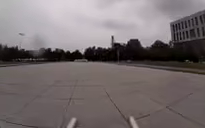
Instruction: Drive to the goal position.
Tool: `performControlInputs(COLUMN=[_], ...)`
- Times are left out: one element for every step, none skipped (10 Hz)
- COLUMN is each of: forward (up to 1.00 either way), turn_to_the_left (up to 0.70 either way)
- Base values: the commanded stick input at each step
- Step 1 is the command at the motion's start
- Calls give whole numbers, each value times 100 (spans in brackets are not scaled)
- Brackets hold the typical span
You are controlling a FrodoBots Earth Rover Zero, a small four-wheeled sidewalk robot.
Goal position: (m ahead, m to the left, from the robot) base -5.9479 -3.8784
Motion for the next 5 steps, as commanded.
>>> performControlInputs(forward=[98, 99, 99, 99, 99], turn_to_the_left=[0, 0, 0, 0, 0])
